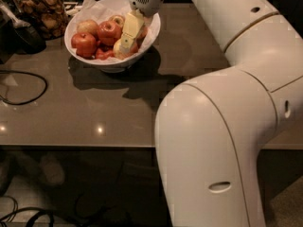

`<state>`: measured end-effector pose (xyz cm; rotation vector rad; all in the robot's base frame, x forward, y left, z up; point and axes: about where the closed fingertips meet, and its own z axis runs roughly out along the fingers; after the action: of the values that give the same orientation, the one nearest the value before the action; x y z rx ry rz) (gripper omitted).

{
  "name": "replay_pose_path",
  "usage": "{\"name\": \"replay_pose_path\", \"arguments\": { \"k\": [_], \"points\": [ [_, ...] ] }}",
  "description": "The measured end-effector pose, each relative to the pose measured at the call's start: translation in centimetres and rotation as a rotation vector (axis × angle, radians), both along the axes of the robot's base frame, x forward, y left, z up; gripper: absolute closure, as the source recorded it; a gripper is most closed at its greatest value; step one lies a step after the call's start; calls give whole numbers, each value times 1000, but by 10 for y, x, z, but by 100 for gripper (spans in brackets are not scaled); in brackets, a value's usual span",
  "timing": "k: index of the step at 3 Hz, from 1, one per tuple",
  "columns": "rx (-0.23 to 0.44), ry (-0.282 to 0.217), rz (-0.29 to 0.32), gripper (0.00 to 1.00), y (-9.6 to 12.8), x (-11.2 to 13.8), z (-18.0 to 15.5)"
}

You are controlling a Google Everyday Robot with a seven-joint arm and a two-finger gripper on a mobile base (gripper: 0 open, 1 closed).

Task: Pick apple from white bowl

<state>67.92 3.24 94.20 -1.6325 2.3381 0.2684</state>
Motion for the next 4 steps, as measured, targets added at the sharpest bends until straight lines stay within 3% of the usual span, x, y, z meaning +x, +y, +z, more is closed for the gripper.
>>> {"name": "replay_pose_path", "arguments": {
  "k": [1, 2, 3, 4],
  "points": [
    [-15, -6, 1, 12, 2, 3, -1],
    [-27, -6, -4, 30, 2, 7, -4],
    [-33, -3, -6, 32, 1, 8, -7],
    [-38, 2, -7, 27, 2, 9, -9]
  ]
}}
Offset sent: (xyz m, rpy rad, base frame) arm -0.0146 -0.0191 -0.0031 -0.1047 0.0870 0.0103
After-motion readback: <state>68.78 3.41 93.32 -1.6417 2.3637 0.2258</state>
